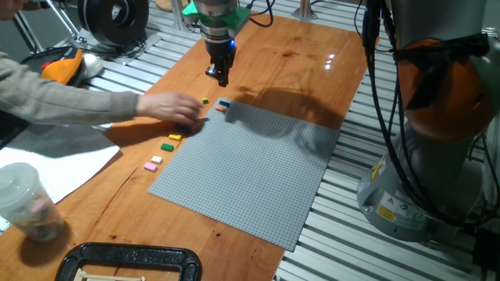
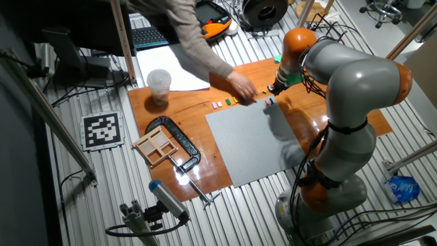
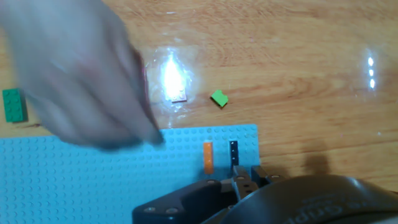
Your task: Build with small Lego blocks
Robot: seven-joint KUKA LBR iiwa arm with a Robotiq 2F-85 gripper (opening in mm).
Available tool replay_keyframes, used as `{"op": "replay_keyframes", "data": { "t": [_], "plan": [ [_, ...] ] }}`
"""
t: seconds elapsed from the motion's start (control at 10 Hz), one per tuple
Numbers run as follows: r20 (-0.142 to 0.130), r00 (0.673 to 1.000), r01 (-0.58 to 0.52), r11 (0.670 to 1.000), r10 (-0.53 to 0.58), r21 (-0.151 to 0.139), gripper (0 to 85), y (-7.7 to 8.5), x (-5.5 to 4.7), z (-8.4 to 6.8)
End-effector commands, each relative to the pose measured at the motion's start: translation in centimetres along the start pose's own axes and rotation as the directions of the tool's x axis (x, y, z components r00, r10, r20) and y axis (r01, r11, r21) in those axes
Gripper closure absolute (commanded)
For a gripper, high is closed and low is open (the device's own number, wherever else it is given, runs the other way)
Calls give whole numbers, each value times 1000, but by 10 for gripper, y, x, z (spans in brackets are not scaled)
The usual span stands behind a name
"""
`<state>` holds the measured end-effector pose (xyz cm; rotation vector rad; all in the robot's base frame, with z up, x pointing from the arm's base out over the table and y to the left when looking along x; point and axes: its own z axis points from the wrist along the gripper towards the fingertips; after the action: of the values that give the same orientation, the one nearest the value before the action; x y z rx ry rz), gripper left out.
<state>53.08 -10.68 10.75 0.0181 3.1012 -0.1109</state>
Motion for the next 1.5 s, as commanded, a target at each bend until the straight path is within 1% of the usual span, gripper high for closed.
{"op": "replay_keyframes", "data": {
  "t": [0.0,0.2,0.3,0.5,0.6,0.7,0.8,0.9,1.0,1.1,1.3,1.4],
  "plan": [
    [-8,1000,-20,1000,20,-1,680,0,0,-1],
    [-6,999,-34,999,34,13,680,-1,-1,-1],
    [-17,999,-35,999,35,13,680,-3,-2,0],
    [-22,999,-27,999,28,32,680,-2,-2,0],
    [-26,1000,-3,1000,3,16,680,-1,-5,3],
    [-20,1000,-6,1000,6,25,680,3,-9,7],
    [-2,1000,0,1000,0,22,680,4,-12,9],
    [8,1000,-1,999,0,34,680,8,-16,11],
    [14,1000,-15,998,14,57,680,12,-22,14],
    [17,1000,-24,998,23,62,680,15,-28,15],
    [24,1000,-13,999,12,44,680,13,-41,27],
    [27,1000,-6,999,5,52,680,13,-45,33]
  ]
}}
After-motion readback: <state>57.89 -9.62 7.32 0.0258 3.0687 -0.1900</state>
